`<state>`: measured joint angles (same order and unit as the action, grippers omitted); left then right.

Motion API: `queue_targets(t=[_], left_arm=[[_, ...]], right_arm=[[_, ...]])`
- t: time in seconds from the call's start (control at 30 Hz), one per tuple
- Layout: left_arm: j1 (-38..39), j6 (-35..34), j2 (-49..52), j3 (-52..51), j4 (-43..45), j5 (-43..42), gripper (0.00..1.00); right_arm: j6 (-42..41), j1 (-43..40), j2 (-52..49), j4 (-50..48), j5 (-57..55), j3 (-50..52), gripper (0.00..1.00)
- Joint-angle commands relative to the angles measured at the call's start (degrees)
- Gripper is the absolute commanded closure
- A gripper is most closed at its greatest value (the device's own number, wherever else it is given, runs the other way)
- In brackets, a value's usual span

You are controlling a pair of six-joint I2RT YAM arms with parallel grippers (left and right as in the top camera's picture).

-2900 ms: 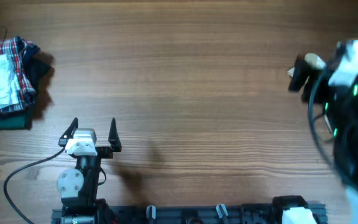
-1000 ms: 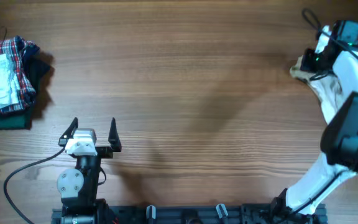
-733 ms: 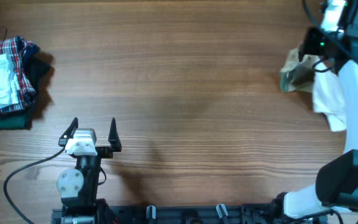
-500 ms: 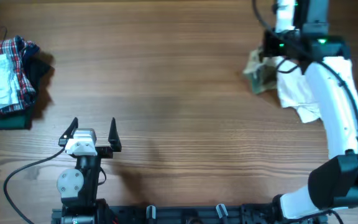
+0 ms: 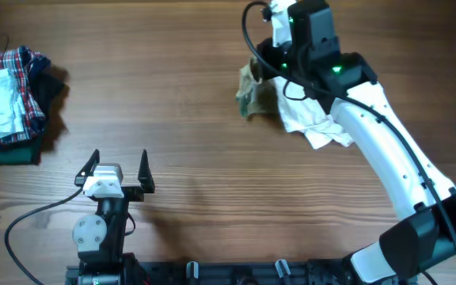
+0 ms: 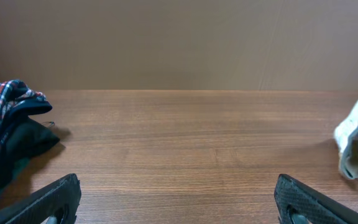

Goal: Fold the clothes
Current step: 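Drag the white garment with the right gripper toward the table center, then reach the left gripper to the garment and grasp its left edge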

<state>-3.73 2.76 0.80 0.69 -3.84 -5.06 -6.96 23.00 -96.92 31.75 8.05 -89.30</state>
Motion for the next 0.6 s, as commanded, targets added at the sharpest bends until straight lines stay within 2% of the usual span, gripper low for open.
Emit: queue_targets(t=[0.0,0.27,0.37,0.4,0.47,0.5,0.57], left_arm=[[-0.31,1.09,-0.42,-0.37,-0.07,-0.9,0.0],[-0.31,1.11,-0.42,-0.37,-0.07,-0.9,0.0],[-0.31,1.11,-0.42,-0.37,2.67,-0.94,0.0],[-0.28,1.01,-0.42,-0.35,6.16,-2.99,0.0],[-0.24,-0.11,-0.42,0.2,11.06,-14.49,0.0],[-0.24,-3.34,-0.37,1.84,11.17,-16.24,0.0],[-0.24,-4.94,1.99,9.64,6.4,-18.4,0.0]], right_arm=[[-3.74,2.64,1.25,-3.54,4.74,-0.7,0.96],[-3.52,4.52,1.25,-4.28,4.72,-0.7,0.96],[-3.54,4.52,1.25,-3.8,4.72,-0.7,0.96],[-3.52,4.52,1.25,-3.74,4.72,-0.7,0.96],[-3.54,4.52,1.25,-3.74,4.48,-0.7,0.96],[-3.52,4.52,1.25,-3.74,4.48,-0.7,0.96],[-3.52,4.52,1.25,-3.76,4.48,-0.7,0.96]])
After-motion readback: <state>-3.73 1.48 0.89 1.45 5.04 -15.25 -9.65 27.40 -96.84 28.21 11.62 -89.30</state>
